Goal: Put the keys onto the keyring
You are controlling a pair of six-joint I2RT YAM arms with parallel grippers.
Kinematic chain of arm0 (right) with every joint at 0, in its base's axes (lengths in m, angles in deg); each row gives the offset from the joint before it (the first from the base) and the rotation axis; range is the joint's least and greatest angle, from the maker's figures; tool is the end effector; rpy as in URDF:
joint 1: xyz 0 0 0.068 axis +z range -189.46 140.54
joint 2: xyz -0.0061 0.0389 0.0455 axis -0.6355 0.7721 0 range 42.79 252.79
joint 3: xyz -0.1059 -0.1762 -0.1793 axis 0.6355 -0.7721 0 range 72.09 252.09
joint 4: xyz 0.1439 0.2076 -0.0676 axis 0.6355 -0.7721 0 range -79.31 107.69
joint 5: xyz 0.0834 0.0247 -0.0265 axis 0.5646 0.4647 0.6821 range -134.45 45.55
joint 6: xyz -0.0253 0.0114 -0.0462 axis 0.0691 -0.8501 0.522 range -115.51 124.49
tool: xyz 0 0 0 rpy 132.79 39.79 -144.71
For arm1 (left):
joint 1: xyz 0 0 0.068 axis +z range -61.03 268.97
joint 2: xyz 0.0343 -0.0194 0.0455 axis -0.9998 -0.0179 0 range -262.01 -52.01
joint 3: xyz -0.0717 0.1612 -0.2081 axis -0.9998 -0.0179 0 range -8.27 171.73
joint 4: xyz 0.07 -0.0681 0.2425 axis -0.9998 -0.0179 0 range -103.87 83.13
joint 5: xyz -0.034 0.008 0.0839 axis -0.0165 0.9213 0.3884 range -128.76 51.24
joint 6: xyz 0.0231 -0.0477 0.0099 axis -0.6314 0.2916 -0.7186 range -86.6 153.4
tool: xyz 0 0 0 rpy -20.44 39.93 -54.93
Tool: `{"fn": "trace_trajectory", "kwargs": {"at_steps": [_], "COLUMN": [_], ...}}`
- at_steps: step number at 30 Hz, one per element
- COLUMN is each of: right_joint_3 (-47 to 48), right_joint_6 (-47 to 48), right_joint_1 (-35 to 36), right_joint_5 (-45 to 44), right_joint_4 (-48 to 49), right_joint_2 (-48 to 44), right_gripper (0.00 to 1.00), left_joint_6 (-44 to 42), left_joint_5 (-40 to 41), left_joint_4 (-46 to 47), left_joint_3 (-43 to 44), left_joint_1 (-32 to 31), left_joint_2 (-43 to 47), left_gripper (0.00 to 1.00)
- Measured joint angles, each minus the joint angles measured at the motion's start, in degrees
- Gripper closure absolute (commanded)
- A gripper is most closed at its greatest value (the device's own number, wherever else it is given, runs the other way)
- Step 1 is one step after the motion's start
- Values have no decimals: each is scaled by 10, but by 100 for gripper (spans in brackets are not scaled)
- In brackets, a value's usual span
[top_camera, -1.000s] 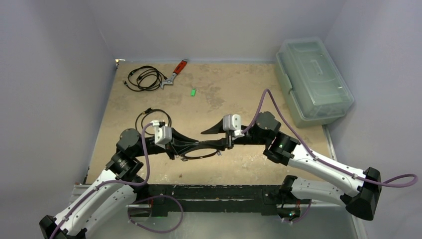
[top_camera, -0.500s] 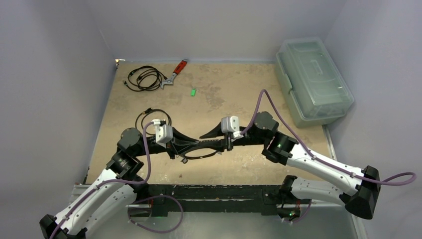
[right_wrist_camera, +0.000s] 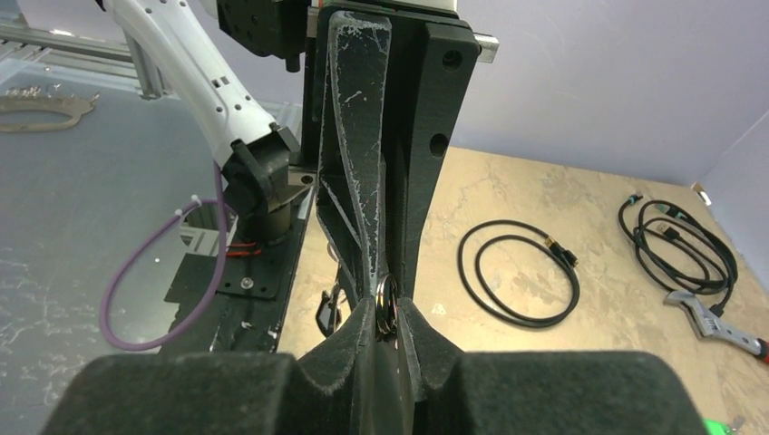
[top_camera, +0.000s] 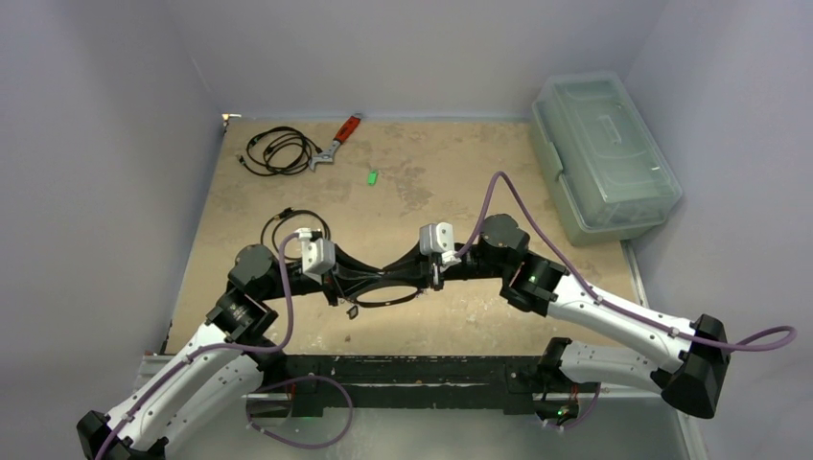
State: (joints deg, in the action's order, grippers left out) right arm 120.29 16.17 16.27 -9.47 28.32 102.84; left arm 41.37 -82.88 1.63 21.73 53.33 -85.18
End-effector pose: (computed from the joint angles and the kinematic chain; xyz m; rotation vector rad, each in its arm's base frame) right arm 0.1202 0.2127 0.3484 -1.3160 1.0714 1.0689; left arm 0.1042 -0.1052 0.3135 0.9948 1.2817 -1.1621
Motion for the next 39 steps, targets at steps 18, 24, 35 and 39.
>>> {"fn": "trace_trajectory", "kwargs": {"at_steps": [18,24,35,39], "right_joint_3": [75,93,125,147], "right_joint_6": [-3,-14,-55,-81], "right_joint_1": [3,2,3,2], "right_joint_5": [-61,-103,-140,-146], "right_joint_4": [-109,-158,-209,-232], "right_joint_2": [44,45,45,58], "right_gripper": [100,100,100,100], "left_joint_6": [-18,-29,-45,-49], "left_joint_5": [42,59,87,90], "left_joint_4": [-20,-32,-45,-47], "left_joint_3": [0,0,0,1], "left_joint_1": [0,0,0,0], "left_joint_2": [-2,-4,-35,-35], "left_gripper": [44,59,100,100]}}
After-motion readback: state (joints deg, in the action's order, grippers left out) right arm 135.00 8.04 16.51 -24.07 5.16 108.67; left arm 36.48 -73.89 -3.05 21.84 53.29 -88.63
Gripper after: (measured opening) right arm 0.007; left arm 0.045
